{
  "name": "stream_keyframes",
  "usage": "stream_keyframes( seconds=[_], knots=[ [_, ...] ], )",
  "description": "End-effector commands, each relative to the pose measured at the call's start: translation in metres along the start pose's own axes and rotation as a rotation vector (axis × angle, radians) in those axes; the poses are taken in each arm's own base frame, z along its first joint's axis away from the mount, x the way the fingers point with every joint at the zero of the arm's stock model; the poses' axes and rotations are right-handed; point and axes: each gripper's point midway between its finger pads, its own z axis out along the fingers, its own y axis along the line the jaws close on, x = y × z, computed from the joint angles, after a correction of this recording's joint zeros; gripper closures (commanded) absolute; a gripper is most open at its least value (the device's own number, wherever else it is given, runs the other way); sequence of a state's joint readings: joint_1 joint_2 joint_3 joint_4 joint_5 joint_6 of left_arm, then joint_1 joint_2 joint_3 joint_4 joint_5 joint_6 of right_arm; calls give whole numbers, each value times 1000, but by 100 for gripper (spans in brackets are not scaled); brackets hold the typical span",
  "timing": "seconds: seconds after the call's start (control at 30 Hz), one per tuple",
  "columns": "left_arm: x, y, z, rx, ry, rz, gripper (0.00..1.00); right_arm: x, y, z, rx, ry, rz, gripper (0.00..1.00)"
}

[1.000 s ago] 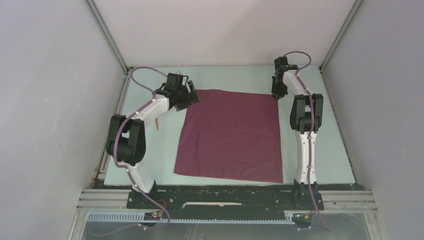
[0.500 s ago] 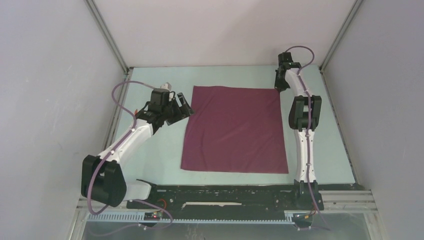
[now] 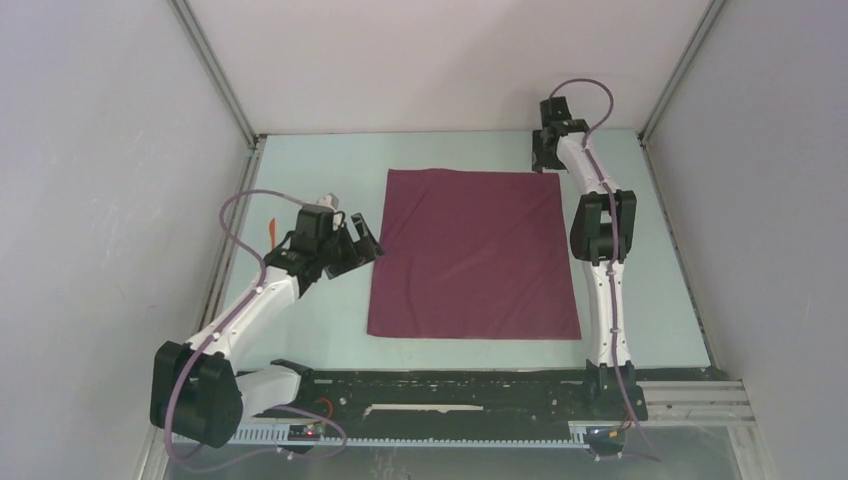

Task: Fold the napkin into a case and place the utensils inside
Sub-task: Flatten out the crumpled napkin at the center of the board.

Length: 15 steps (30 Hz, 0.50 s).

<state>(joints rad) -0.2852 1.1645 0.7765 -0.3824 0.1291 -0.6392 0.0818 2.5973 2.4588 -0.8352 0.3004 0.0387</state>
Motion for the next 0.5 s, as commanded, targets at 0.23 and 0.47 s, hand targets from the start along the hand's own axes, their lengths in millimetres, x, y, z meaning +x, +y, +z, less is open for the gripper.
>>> stream_keyframes(
  seconds=[0.23, 0.47],
  knots=[
    [-37, -34, 22, 139, -121, -42, 16, 52, 144, -183, -501, 65, 80, 18],
    [-115, -70, 84, 198, -219, -41, 29, 89, 157, -220, -717, 126, 225, 19]
  ],
)
